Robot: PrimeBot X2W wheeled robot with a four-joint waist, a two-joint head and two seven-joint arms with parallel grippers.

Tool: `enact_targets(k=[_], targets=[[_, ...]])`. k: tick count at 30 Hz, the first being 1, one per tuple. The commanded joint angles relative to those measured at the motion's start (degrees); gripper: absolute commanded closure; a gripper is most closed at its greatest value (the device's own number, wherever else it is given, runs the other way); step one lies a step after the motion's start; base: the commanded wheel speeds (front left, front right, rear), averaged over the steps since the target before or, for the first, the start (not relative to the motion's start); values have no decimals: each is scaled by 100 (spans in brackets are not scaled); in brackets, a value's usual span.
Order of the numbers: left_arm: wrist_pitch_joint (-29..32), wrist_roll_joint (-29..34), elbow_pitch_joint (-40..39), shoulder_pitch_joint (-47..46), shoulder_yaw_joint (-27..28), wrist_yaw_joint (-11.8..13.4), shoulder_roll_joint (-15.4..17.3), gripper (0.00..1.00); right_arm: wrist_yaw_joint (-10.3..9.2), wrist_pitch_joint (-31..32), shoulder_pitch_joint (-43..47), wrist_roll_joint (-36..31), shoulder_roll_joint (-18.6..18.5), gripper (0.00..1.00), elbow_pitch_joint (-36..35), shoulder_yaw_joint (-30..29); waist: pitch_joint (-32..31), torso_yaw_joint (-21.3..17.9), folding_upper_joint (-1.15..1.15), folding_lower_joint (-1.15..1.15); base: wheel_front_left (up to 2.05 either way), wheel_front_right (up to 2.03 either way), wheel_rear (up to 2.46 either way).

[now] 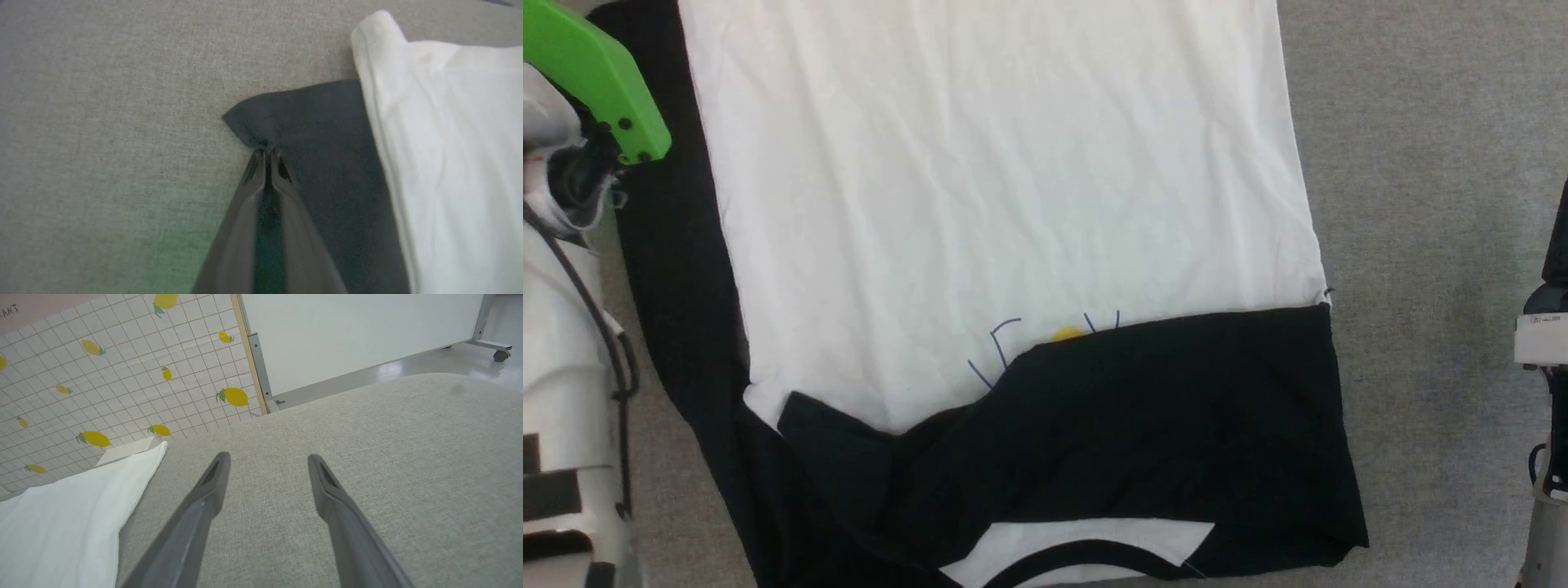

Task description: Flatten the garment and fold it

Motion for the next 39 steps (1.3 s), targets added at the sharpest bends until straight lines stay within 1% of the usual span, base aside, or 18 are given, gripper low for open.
enact_targets(k=[1, 2, 4, 10, 13, 15, 20, 24, 26, 28, 31, 33, 35, 37, 39], targets=[[-140, -137, 135, 321, 73, 127, -134, 100, -8, -5, -85, -53, 1, 0, 6, -11, -101, 60, 0, -1, 0, 0, 0], [-399, -255, 114, 328, 272, 245, -191, 100, -8, 0, -86, -67, 1, 0, 21, -10, -179, 86, 0, -1, 0, 0, 0], [-866, -449, 85, 390, 617, 376, -229, 100, -8, -6, -82, -77, 1, 0, 52, -16, -332, 140, 0, -1, 0, 0, 0], [-1868, -954, 31, 866, 1494, 493, -225, 100, -8, 27, 68, -126, 2, 0, 197, -60, -931, 395, 0, -1, 0, 0, 0], [-2295, -1143, 9, 1195, 1868, 395, -129, 100, -8, 65, 208, -126, 2, 0, 250, -53, -1269, 559, 0, -1, 0, 0, 0], [-2514, -1224, -23, 1385, 2012, 281, -92, 100, -8, 89, 284, -132, 2, 0, 297, -69, -1481, 671, 0, -1, 0, 0, 0], [-2867, -1305, -254, 1792, 2126, 8, -97, 100, -8, 121, 439, -101, 2, 0, 430, -42, -1947, 878, 0, -1, 0, 0, 0], [-2970, -1341, -886, 2073, 2137, -116, -140, 100, -8, 138, 517, -92, 2, 0, 517, 29, -2264, 947, 0, -1, 0, 0, 0], [-2905, -1309, -1318, 2241, 2060, -152, -165, 100, -8, 148, 557, -86, 2, 0, 548, 51, -2404, 954, 0, -1, 0, 0, 0], [-2798, -1346, -1840, 2379, 1946, -189, -284, 100, -8, 161, 601, -83, 2, 0, 562, 64, -2528, 956, 0, -1, 0, 0, 0], [-2538, -1339, -2593, 2583, 1532, -244, -564, 100, -8, 180, 675, -82, 2, 0, 594, 21, -2681, 984, 0, -1, 0, 0, 0], [-2300, -1262, -3051, 2716, 1036, -295, -804, 100, -8, 186, 743, -71, 2, 0, 598, -10, -2756, 994, 0, -1, 0, 0, 0], [-2095, -1236, -3322, 2796, 549, -350, -1048, 100, -8, 186, 798, -59, 2, 0, 618, -28, -2830, 985, 0, -1, 0, 0, 0], [-1909, -1153, -3475, 2829, 6, -374, -1332, 100, -8, 185, 830, -34, 2, 0, 632, -48, -2869, 963, 0, -1, 0, 0, 0], [-1779, -1071, -3476, 2812, -477, -385, -1547, 100, -8, 166, 844, -12, 2, 0, 658, -72, -2896, 929, 0, -1, 0, 0, 0]])
